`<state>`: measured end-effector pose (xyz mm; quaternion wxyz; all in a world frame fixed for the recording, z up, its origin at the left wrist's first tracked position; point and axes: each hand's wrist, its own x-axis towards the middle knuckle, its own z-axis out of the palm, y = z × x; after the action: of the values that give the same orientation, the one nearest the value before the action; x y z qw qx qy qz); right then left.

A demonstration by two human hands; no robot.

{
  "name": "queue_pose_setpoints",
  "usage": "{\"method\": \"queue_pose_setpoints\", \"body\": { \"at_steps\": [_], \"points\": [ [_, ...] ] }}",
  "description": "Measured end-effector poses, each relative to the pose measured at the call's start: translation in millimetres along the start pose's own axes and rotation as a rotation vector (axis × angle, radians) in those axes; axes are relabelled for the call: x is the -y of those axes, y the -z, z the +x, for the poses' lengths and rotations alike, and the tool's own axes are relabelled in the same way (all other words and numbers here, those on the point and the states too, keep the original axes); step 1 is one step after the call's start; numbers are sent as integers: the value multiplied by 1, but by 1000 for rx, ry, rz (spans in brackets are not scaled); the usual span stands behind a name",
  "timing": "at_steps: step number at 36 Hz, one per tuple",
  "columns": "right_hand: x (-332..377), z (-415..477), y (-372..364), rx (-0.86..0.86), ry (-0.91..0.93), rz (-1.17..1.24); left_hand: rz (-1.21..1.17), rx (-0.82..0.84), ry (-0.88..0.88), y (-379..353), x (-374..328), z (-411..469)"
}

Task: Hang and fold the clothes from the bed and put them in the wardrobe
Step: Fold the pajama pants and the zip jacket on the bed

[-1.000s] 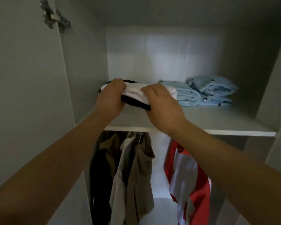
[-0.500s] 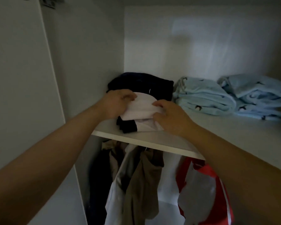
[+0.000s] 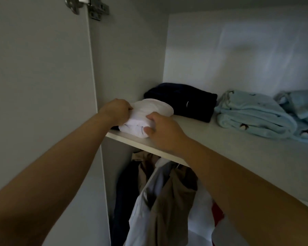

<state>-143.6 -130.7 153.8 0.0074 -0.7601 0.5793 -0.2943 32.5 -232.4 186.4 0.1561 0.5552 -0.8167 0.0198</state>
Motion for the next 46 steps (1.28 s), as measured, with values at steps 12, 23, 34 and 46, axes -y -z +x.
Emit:
{"method": "queue_pose_setpoints", "body": {
  "at_steps": [12, 23, 34, 46],
  "points": [
    [-11, -16, 36, -94, -211, 186, -323, -291, -110, 7, -37, -26],
    [-34, -144, 100, -492, -439, 148, -1193, -190, -584, -29, -180, -94],
    [48, -337, 96, -1030, -1083, -244, -1491, 494, -1133, -88, -302, -195],
    [319, -485, 22, -1599, -1622, -690, -1430, 1204, -1682, -55, -304, -451]
  ]
}}
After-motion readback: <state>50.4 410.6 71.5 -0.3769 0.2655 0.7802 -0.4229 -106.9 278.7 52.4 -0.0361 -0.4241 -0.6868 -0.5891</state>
